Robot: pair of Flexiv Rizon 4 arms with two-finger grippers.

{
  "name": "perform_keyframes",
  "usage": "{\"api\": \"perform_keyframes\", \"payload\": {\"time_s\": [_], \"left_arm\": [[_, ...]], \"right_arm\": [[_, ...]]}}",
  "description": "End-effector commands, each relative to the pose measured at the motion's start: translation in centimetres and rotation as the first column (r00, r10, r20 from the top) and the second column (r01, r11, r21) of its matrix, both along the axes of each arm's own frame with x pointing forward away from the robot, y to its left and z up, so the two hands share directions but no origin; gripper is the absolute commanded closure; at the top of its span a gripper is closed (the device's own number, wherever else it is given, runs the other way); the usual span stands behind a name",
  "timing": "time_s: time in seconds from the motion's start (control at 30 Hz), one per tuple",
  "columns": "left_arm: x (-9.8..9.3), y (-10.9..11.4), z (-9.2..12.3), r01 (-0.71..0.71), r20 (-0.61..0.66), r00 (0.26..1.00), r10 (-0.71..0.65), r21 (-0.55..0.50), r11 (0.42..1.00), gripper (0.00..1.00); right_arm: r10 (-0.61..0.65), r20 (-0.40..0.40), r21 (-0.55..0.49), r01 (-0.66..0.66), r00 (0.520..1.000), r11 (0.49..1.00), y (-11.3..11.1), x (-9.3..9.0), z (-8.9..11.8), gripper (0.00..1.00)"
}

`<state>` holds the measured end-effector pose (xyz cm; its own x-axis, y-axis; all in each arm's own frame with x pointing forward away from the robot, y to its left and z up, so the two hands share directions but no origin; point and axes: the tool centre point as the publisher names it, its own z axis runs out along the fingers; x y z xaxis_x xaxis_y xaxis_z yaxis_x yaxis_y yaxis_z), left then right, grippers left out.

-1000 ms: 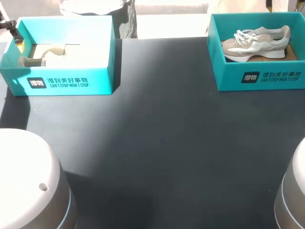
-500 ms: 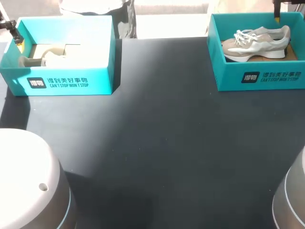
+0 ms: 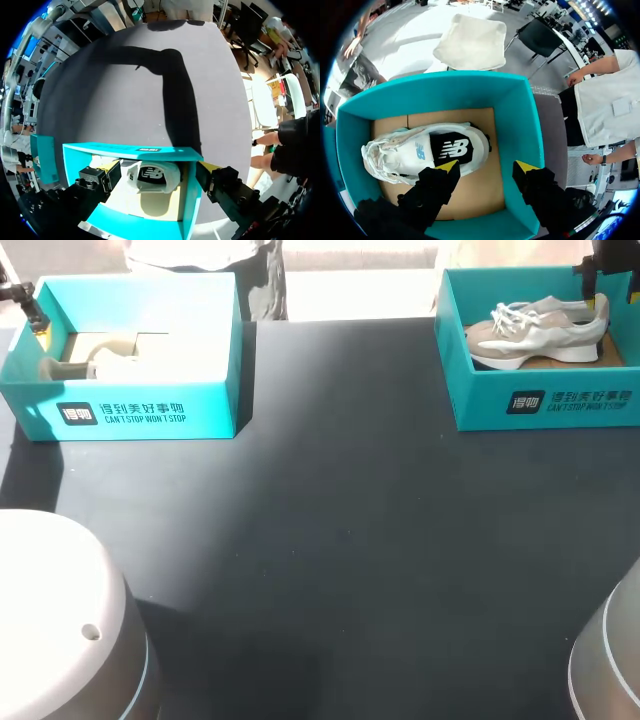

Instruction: Take the shoe out of the shoebox, open the shoe tongue, remove and reinsert the insole, then place the shoe into the shoebox

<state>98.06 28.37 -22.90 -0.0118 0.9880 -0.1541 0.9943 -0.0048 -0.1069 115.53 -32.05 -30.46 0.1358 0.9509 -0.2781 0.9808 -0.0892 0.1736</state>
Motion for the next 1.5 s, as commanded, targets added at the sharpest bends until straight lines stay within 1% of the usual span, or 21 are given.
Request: {"api": "perform_keyframes", "payload": {"time_s": [0.03, 0.07, 0.13, 0.2, 0.47, 0.53, 0.63, 0.7, 0.77, 0.8, 0.83, 0.87, 1.17, 1.23, 1.27, 1.3, 1.5], "left_arm": [[-0.1, 0.0, 0.0, 0.001, 0.002, 1.0, -0.001, 0.003, 1.0, 0.0], [-0.1, 0.0, 0.0, 0.001, 0.002, 1.0, -0.001, 0.003, 1.0, 0.0], [-0.1, 0.0, 0.0, 0.001, 0.002, 1.0, -0.001, 0.003, 1.0, 0.0], [-0.1, 0.0, 0.0, 0.001, 0.002, 1.0, -0.001, 0.003, 1.0, 0.0], [-0.1, 0.0, 0.0, 0.001, 0.002, 1.0, -0.001, 0.003, 1.0, 0.0], [-0.1, 0.0, 0.0, 0.001, 0.002, 1.0, -0.001, 0.003, 1.0, 0.0], [-0.1, 0.0, 0.0, 0.001, 0.002, 1.0, -0.001, 0.003, 1.0, 0.0], [-0.1, 0.0, 0.0, 0.001, 0.002, 1.0, -0.001, 0.003, 1.0, 0.0], [-0.1, 0.0, 0.0, 0.001, 0.002, 1.0, -0.001, 0.003, 1.0, 0.0], [-0.1, 0.0, 0.0, 0.001, 0.002, 1.0, -0.001, 0.003, 1.0, 0.0], [-0.1, 0.0, 0.0, 0.001, 0.002, 1.0, -0.001, 0.003, 1.0, 0.0], [-0.1, 0.0, 0.0, 0.001, 0.002, 1.0, -0.001, 0.003, 1.0, 0.0], [-0.1, 0.0, 0.0, 0.001, 0.002, 1.0, -0.001, 0.003, 1.0, 0.0], [-0.1, 0.0, 0.0, 0.001, 0.002, 1.0, -0.001, 0.003, 1.0, 0.0], [-0.1, 0.0, 0.0, 0.001, 0.002, 1.0, -0.001, 0.003, 1.0, 0.0], [-0.1, 0.0, 0.0, 0.001, 0.002, 1.0, -0.001, 0.003, 1.0, 0.0], [-0.1, 0.0, 0.0, 0.001, 0.002, 1.0, -0.001, 0.003, 1.0, 0.0]], "right_arm": [[0.002, -0.02, 0.004, -0.002, 1.0, 1.0, -0.1, 1.0, -0.9, 0.29], [0.008, -0.025, 0.004, -0.008, 1.0, 1.0, -0.2, 1.1, -1.1, 0.31], [0.012, -0.029, 0.002, -0.012, 1.0, 1.0, 0.1, 1.2, -1.0, 0.3], [0.013, -0.033, 0.0, -0.013, 0.999, 1.0, -0.1, 1.6, -1.5, 0.29], [-0.002, -0.065, -0.002, 0.002, 0.998, 1.0, -0.5, 2.9, -3.1, 0.3], [-0.009, -0.078, 0.002, 0.009, 0.997, 1.0, -0.6, 3.1, -3.4, 0.33], [-0.008, -0.078, 0.001, 0.008, 0.997, 1.0, -0.6, 3.6, -3.9, 0.42], [-0.01, -0.091, -0.002, 0.01, 0.996, 1.0, -0.5, 3.6, -4.2, 0.41], [-0.014, -0.104, -0.002, 0.013, 0.995, 1.0, -0.6, 3.7, -4.8, 0.43], [-0.015, -0.113, 0.001, 0.015, 0.993, 1.0, -0.7, 3.7, -5.1, 0.44], [-0.016, -0.118, -0.001, 0.016, 0.993, 1.0, -0.7, 3.7, -5.3, 0.49], [-0.02, -0.126, -0.002, 0.02, 0.992, 1.0, -0.8, 3.8, -5.5, 0.5], [-0.039, -0.163, -0.018, 0.037, 0.986, 0.999, -1.7, 3.7, -6.5, 0.56], [-0.041, -0.166, -0.027, 0.037, 0.985, 0.999, -1.7, 3.4, -6.4, 0.67], [-0.041, -0.166, -0.028, 0.037, 0.985, 0.999, -1.7, 3.3, -6.3, 0.8], [-0.039, -0.166, -0.034, 0.034, 0.985, 0.999, -1.9, 3.3, -6.3, 1.0], [-0.048, -0.165, -0.053, 0.04, 0.985, 0.998, -2.6, 2.9, -5.9, 1.0]]}}
